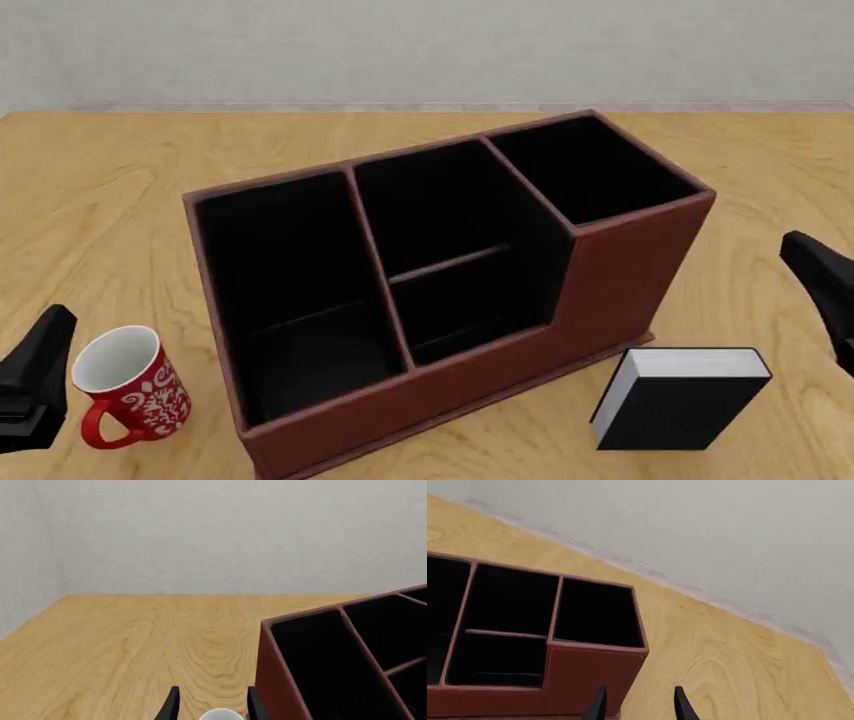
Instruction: Pick up the book and place it in the right compartment of the caddy.
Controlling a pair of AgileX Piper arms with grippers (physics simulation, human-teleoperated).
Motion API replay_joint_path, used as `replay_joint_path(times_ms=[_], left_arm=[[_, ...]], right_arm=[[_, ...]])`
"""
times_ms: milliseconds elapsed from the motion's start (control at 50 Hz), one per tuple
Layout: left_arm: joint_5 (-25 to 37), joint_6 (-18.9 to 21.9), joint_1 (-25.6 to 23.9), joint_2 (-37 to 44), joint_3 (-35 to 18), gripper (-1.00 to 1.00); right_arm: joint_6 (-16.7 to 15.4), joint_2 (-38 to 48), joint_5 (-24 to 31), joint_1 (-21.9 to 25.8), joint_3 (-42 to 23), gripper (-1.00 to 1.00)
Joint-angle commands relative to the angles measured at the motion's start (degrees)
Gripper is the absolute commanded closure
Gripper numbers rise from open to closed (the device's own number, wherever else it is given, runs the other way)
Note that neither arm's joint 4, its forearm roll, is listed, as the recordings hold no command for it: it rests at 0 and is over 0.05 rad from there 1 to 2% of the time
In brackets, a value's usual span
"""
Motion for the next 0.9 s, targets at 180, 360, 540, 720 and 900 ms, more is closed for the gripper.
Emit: replay_joint_path(times_ms=[180,360,540,720,900], left_arm=[[0.00,0.00,0.00,0.00,0.00,-1.00],[0.00,0.00,0.00,0.00,0.00,-1.00],[0.00,0.00,0.00,0.00,0.00,-1.00],[0.00,0.00,0.00,0.00,0.00,-1.00],[0.00,0.00,0.00,0.00,0.00,-1.00]], right_arm=[[-8.70,5.91,14.12,5.16,-10.13,-1.00],[-11.79,8.69,19.11,5.70,-13.70,-1.00],[-13.85,10.80,23.97,7.91,-16.41,-1.00],[-15.50,13.09,28.11,8.55,-20.49,-1.00],[-18.93,14.84,32.04,8.54,-23.06,-1.00]])
